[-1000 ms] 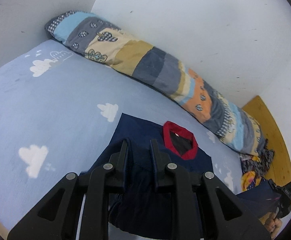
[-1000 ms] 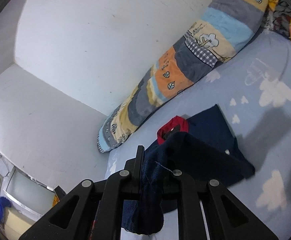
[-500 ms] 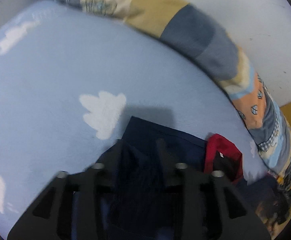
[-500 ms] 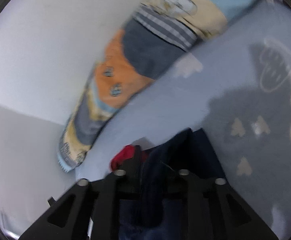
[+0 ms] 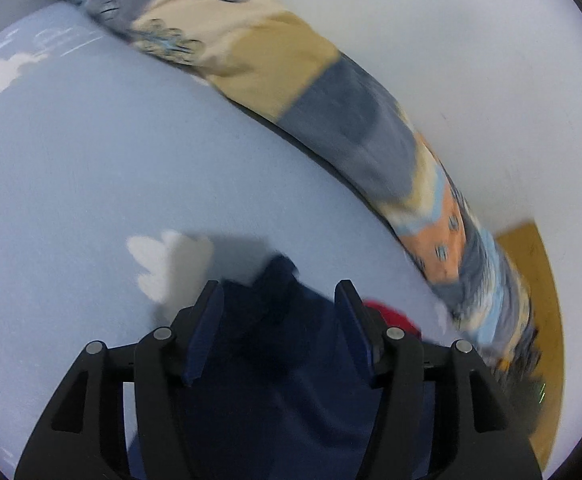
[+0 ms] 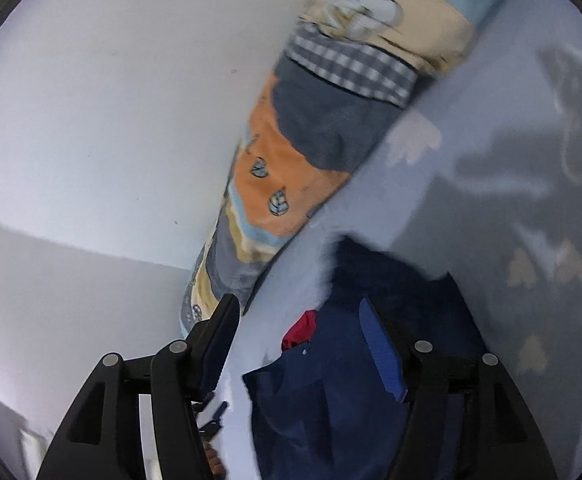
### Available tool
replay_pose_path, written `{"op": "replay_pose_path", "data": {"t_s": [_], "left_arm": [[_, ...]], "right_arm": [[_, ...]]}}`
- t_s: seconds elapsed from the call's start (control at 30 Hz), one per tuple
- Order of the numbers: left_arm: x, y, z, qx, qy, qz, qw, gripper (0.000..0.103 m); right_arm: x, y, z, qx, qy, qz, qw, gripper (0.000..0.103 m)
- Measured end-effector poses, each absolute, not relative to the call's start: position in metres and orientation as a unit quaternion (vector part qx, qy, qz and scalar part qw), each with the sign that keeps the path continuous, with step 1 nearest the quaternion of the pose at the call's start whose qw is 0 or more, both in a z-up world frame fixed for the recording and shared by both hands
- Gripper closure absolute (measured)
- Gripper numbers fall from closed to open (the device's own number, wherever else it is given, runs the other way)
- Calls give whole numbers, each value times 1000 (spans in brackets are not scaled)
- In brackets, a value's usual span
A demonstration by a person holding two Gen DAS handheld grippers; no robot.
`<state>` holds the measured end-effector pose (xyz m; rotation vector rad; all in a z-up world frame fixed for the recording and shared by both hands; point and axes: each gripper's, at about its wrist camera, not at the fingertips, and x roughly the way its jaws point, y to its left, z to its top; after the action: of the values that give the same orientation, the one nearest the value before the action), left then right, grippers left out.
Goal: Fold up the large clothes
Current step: 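Lift the held shirt edge with both grippers and fold it over the body, then open both grippers to release the folded navy shirt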
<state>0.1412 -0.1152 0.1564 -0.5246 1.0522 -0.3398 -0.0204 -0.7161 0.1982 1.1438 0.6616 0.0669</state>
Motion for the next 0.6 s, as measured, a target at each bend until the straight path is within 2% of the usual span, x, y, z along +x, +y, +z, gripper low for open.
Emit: {"op": "replay_pose_path", "data": {"t_s": [0.17, 0.33, 0.4, 0.47, 0.5, 0.57, 0.6], "left_arm": [[99, -179, 138, -128, 492, -228, 830, 46], [85, -204, 99, -18, 502, -196, 842, 46], [88, -193, 88, 12, 494, -158, 855, 47], [88, -179, 90, 36, 484, -109, 868, 47], [88, -171, 93, 35, 482, -103, 869, 47], [78, -162, 105, 24, 474, -108, 874, 47], [68, -160, 114, 21, 461, -112, 880, 47]], "right_arm": [[-13, -690, 195, 451, 325, 25, 831, 36], [7, -667, 149, 363, 425, 21, 829, 41], [3, -674, 128, 338, 458, -24, 822, 54], [-10, -690, 116, 292, 488, -120, 814, 94], [-19, -696, 117, 282, 490, -152, 811, 100], [-41, -696, 134, 270, 474, -185, 818, 90], [-51, -685, 146, 248, 460, -180, 833, 90]]}}
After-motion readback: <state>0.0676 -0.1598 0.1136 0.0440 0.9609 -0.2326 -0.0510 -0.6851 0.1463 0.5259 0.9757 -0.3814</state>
